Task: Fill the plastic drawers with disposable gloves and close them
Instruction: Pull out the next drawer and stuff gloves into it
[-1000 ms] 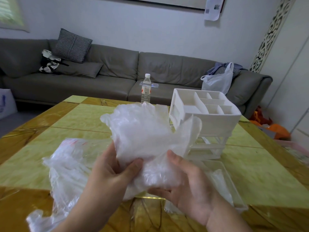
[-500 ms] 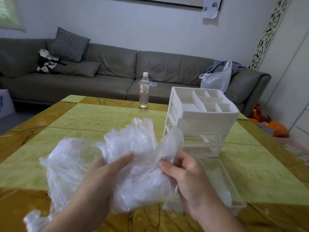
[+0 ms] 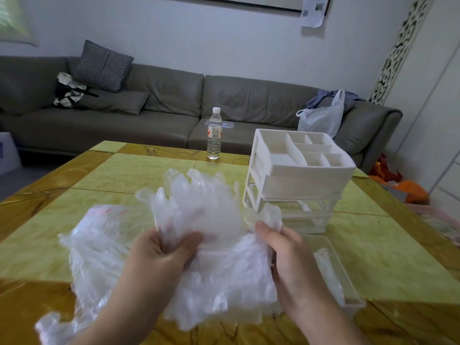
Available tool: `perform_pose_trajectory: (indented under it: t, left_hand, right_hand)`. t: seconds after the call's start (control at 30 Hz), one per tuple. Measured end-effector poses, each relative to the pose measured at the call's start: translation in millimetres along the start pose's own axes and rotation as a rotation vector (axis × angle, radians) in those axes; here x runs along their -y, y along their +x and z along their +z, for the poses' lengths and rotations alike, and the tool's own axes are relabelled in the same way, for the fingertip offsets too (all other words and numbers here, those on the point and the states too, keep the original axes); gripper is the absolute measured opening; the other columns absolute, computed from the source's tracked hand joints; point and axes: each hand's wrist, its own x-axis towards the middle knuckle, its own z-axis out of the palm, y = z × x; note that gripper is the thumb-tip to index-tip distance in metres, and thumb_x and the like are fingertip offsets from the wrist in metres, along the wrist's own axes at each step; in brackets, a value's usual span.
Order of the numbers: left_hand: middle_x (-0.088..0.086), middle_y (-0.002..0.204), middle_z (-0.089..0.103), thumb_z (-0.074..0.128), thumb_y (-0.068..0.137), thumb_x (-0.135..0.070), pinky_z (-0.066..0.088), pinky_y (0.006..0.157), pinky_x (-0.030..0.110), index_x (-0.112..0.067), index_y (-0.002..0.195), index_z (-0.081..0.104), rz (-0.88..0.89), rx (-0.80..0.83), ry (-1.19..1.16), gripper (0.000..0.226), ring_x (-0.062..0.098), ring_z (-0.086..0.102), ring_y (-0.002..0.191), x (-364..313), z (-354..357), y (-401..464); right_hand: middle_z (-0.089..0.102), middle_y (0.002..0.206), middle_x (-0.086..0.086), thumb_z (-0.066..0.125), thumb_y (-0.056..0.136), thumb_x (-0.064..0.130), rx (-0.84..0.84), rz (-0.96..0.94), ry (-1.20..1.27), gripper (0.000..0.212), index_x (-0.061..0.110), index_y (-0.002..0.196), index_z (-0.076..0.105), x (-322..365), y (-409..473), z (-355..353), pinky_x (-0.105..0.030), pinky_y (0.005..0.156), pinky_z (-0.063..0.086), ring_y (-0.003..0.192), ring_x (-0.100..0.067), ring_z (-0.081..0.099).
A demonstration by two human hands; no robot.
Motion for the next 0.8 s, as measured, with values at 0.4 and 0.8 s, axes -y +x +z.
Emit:
perform_pose_trajectory:
  t: [0.4,0.8]
  left_hand:
    - [0.013,0.086,0.08,0.074,0.094,-0.016,0.059,0.085,0.064,-0.017,0.093,0.084,0.024,-0.017,0.091,0.01,0.036,0.078,0.08,2,-4,3]
    - [0.007,0.081,0.08,0.071,0.095,-0.015,0.06,0.082,0.047,-0.022,0.095,0.083,0.122,-0.117,0.063,0.014,0.025,0.079,0.077,0,-3,-2]
  right_hand:
    - [0.079,0.102,-0.01,0.066,0.093,0.019,0.075,-0.122,0.096,0.01,0.016,0.094,0.076,6,5,-8,-0.037,0.069,0.047,0.083,-0.022,0.072]
    - [0.061,0.112,0.002,0.089,0.081,0.019,-0.198,-0.353,-0.349,0.049,0.037,0.107,0.052,-1,0,-1,-0.024,0.073,0.057,0.084,-0.011,0.072]
